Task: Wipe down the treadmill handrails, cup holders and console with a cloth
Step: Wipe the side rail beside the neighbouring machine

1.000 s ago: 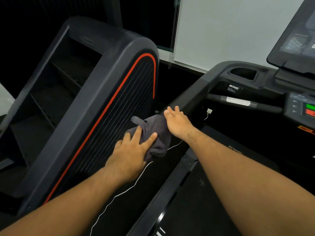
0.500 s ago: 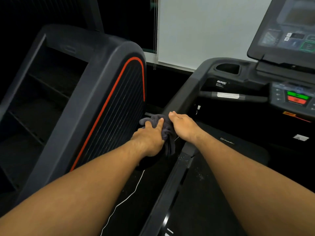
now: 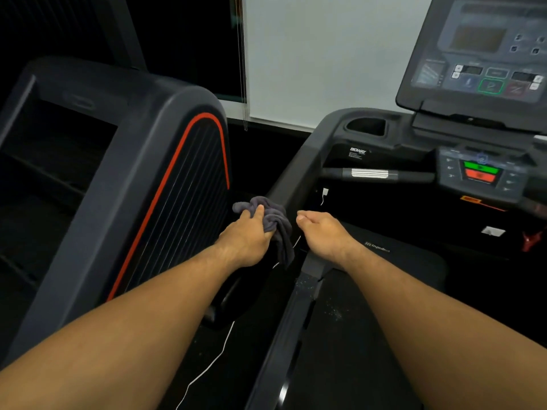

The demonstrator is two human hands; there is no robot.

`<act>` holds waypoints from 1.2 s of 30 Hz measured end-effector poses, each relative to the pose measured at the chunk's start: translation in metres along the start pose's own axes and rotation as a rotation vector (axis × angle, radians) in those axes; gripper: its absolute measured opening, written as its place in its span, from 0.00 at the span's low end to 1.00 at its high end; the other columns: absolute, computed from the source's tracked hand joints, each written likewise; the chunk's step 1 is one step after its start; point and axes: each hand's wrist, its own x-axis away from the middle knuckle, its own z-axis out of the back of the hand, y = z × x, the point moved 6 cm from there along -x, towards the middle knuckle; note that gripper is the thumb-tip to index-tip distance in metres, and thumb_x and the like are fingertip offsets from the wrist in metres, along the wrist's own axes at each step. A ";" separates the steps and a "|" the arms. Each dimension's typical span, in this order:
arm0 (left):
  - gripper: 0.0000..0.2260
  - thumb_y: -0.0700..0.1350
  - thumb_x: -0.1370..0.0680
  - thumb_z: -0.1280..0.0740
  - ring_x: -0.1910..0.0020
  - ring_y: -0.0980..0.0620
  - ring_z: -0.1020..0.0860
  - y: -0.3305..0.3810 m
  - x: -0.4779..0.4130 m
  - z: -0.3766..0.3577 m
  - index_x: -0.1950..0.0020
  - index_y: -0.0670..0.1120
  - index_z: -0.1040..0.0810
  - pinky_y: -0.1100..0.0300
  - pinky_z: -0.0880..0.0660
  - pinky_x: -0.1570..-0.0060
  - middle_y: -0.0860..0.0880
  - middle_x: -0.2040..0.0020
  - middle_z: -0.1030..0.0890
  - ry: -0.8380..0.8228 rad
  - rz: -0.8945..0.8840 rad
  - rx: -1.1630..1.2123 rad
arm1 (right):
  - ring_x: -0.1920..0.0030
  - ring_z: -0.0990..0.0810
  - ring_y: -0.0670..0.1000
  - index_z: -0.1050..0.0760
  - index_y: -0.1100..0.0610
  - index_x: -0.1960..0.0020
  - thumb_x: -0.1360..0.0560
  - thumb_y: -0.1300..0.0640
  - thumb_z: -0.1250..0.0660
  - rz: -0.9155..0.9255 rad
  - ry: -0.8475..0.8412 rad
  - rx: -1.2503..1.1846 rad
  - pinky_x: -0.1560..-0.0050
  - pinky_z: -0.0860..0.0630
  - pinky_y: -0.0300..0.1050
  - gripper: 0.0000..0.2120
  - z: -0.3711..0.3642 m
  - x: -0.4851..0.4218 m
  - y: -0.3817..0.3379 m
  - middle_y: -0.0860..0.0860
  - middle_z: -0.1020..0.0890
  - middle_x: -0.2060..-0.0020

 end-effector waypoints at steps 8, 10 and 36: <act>0.21 0.59 0.19 0.44 0.35 0.44 0.27 0.040 -0.005 0.043 0.31 0.50 0.26 0.48 0.29 0.37 0.49 0.29 0.32 0.154 -0.070 0.018 | 0.42 0.21 0.46 0.30 0.47 0.32 0.33 0.59 0.27 0.224 -0.189 -0.113 0.42 0.23 0.45 0.31 0.013 -0.022 -0.016 0.45 0.20 0.43; 0.18 0.59 0.19 0.41 0.45 0.44 0.22 0.054 -0.009 0.059 0.49 0.47 0.19 0.51 0.26 0.47 0.46 0.39 0.24 0.209 -0.077 0.023 | 0.46 0.20 0.44 0.28 0.46 0.35 0.34 0.54 0.25 0.268 -0.188 -0.091 0.46 0.22 0.42 0.29 0.024 -0.025 -0.019 0.43 0.18 0.47; 0.14 0.50 0.18 0.41 0.59 0.50 0.23 0.328 -0.054 0.059 0.59 0.45 0.24 0.54 0.27 0.58 0.50 0.61 0.21 0.264 -0.496 0.115 | 0.56 0.22 0.46 0.18 0.52 0.51 0.21 0.58 0.39 0.305 0.575 -0.015 0.55 0.31 0.39 0.11 0.295 0.011 0.063 0.45 0.17 0.60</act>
